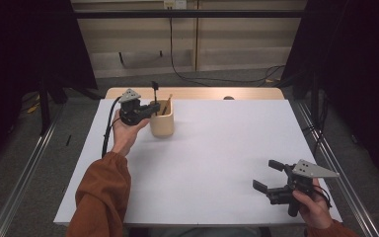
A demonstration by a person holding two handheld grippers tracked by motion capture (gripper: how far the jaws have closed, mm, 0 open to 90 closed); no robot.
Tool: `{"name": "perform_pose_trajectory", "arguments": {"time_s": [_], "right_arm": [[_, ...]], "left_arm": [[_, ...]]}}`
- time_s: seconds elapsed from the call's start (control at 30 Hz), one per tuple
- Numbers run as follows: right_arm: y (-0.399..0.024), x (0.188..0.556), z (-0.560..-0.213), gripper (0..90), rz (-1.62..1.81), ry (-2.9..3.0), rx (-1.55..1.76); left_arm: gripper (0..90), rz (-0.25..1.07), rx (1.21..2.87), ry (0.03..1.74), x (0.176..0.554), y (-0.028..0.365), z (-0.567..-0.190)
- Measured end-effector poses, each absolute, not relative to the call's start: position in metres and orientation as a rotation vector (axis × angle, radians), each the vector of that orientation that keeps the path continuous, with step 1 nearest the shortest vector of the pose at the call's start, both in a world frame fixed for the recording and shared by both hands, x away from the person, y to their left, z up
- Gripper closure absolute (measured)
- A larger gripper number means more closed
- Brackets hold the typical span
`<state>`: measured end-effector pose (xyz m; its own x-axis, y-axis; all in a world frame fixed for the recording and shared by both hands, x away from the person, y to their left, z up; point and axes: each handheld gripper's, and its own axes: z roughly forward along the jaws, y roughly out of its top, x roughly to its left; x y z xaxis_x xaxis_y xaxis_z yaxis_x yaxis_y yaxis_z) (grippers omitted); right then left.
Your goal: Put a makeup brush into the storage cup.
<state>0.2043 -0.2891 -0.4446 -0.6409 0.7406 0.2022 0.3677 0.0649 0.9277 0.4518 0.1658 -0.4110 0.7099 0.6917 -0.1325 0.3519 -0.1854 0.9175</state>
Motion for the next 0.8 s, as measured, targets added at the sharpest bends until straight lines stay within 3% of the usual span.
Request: {"name": "perform_pose_trajectory", "arguments": {"time_s": [0.1, 0.17, 0.43, 0.67, 0.8], "right_arm": [[-0.2890, 0.2044, -0.4446, 0.3, 1.602, 2.023, 1.114], [-0.2888, 0.2046, -0.4449, 0.2, 1.603, 2.024, 1.114], [-0.2885, 0.2043, -0.4447, 0.2, 1.603, 2.029, 1.112], [-0.2891, 0.2044, -0.4446, 0.2, 1.604, 2.024, 1.117], [-0.2896, 0.2049, -0.4448, 0.2, 1.605, 2.020, 1.120]], "left_arm": [[81.3, 0.378, 1.795, 0.834, 0.4521, 0.1660, -0.4109], [64.7, 0.384, 1.786, 0.857, 0.4523, 0.1656, -0.4112], [31.9, 0.407, 1.762, 0.856, 0.4531, 0.1648, -0.4112], [11.6, 0.425, 1.754, 0.880, 0.4533, 0.1650, -0.4106], [7.1, 0.424, 1.741, 0.883, 0.4531, 0.1660, -0.4096]]}}
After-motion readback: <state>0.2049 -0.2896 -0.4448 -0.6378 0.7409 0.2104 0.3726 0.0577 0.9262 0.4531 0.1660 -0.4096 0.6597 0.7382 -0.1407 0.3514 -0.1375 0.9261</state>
